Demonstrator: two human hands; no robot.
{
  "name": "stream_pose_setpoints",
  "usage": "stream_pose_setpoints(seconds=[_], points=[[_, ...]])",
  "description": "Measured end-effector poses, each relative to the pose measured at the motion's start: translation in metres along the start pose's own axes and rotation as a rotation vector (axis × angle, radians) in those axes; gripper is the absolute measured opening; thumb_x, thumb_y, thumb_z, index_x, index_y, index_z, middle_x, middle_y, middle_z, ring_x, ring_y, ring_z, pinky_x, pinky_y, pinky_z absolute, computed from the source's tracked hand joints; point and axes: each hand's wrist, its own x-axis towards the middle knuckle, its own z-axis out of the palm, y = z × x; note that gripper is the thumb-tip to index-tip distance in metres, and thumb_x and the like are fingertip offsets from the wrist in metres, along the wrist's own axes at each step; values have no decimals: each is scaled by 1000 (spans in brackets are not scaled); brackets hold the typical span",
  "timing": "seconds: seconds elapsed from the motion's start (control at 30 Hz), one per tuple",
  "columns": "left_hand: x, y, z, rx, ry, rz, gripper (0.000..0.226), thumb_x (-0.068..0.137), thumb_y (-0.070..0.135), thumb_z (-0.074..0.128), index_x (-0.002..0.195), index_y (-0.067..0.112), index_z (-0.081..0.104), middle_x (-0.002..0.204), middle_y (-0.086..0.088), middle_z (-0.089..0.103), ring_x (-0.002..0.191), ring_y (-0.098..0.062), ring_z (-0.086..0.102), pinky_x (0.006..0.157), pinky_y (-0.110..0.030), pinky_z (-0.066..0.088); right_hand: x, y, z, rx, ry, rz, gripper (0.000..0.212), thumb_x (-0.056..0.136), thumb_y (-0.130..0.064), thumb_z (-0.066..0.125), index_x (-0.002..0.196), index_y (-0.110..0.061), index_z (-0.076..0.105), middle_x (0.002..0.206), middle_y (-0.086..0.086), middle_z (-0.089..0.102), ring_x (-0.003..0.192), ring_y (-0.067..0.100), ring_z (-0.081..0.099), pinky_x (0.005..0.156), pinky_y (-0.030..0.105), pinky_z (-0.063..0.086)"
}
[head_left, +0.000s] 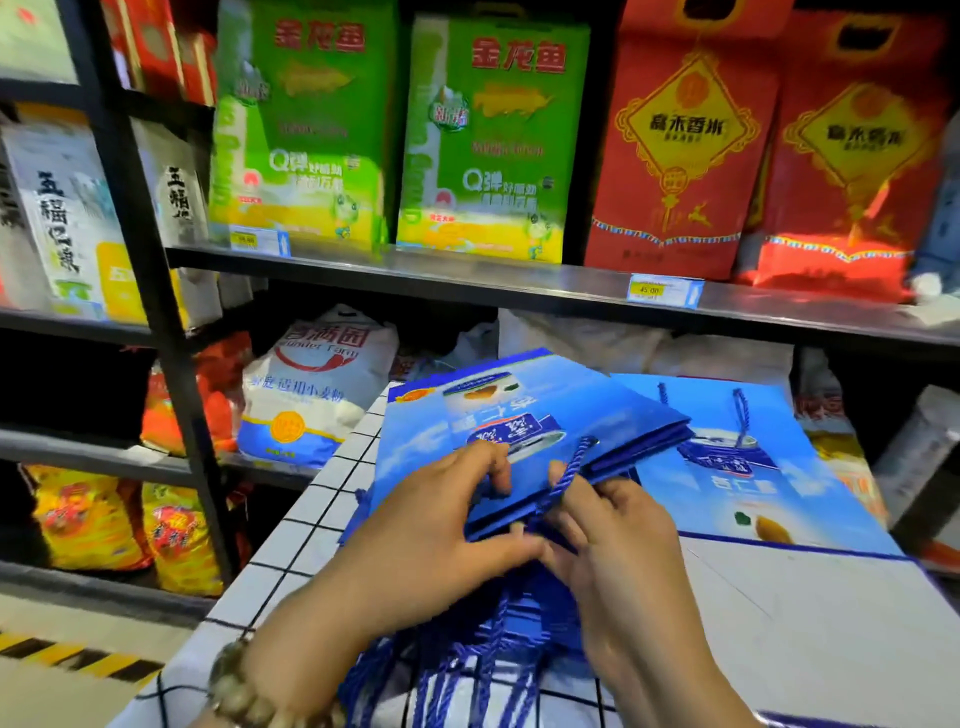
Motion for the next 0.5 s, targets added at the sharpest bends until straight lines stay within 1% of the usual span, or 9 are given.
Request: stream_pose_setpoints(seconds=[0.07, 0.1, 0.17, 0.2, 0.23, 0.3, 0.37, 0.43, 0.5], points=[[1, -2, 1, -6, 56, 41, 28, 64, 56, 48, 78, 33, 43, 101, 15, 65, 113, 17, 44, 90, -23, 39, -1, -5, -7, -77, -57, 41, 15, 87, -10, 57, 71, -13, 54, 66, 2, 69, 60, 12, 66, 61, 34, 57], [0, -1, 0, 29, 54, 53, 29, 64, 57, 46, 76, 31, 44, 98, 13, 66, 113, 16, 45, 89, -24, 40, -1, -7, -11, -107, -55, 61, 15, 86, -14, 58, 71, -13, 53, 63, 0, 68, 61, 13, 67, 58, 33, 57], [-2, 4, 1, 163, 41, 79, 41, 61, 66, 45, 73, 27, 41, 90, 13, 63, 105, 4, 52, 85, -27, 41, 0, -8, -15, -141, -19, 92, 16, 85, -18, 60, 73, -11, 51, 59, 0, 63, 53, 12, 63, 47, 29, 53], [-3, 8, 3, 232, 44, 89, 45, 60, 70, 45, 73, 28, 39, 87, 13, 61, 98, -3, 53, 81, -25, 41, 0, -9, -15, -147, -4, 104, 16, 85, -19, 60, 75, -10, 52, 60, 2, 62, 50, 13, 60, 44, 28, 51], [-4, 11, 5, 285, 63, 100, 45, 61, 72, 45, 74, 29, 37, 85, 13, 58, 93, -7, 53, 77, -23, 40, 0, -9, -16, -151, 1, 113, 16, 85, -19, 60, 75, -10, 51, 60, 2, 61, 49, 14, 59, 43, 28, 51], [-2, 16, 8, 345, 137, 94, 36, 74, 62, 49, 80, 29, 37, 85, 12, 56, 88, -10, 52, 71, -24, 37, -1, -9, -18, -159, -10, 123, 21, 86, -17, 60, 72, -11, 44, 53, -3, 58, 52, 17, 63, 46, 30, 53], [-2, 17, 8, 368, 191, 74, 21, 84, 48, 49, 90, 29, 42, 93, 11, 59, 91, -11, 53, 71, -26, 36, -5, -10, -21, -163, -37, 144, 23, 87, -12, 58, 71, -10, 41, 51, -5, 59, 60, 21, 69, 46, 28, 53], [-2, 19, 9, 407, 198, 55, 15, 87, 42, 46, 97, 32, 47, 100, 11, 61, 96, -10, 53, 74, -26, 36, -8, -12, -26, -183, -64, 181, 18, 88, -8, 55, 71, -8, 49, 60, 0, 68, 66, 24, 71, 45, 27, 53], [-2, 21, 6, 351, 191, -24, 10, 84, 41, 51, 91, 33, 53, 96, 10, 65, 94, -10, 56, 78, -29, 42, -11, -15, -30, -290, -78, 209, 17, 88, -8, 54, 71, -7, 56, 67, 6, 71, 58, 24, 69, 43, 25, 51]])
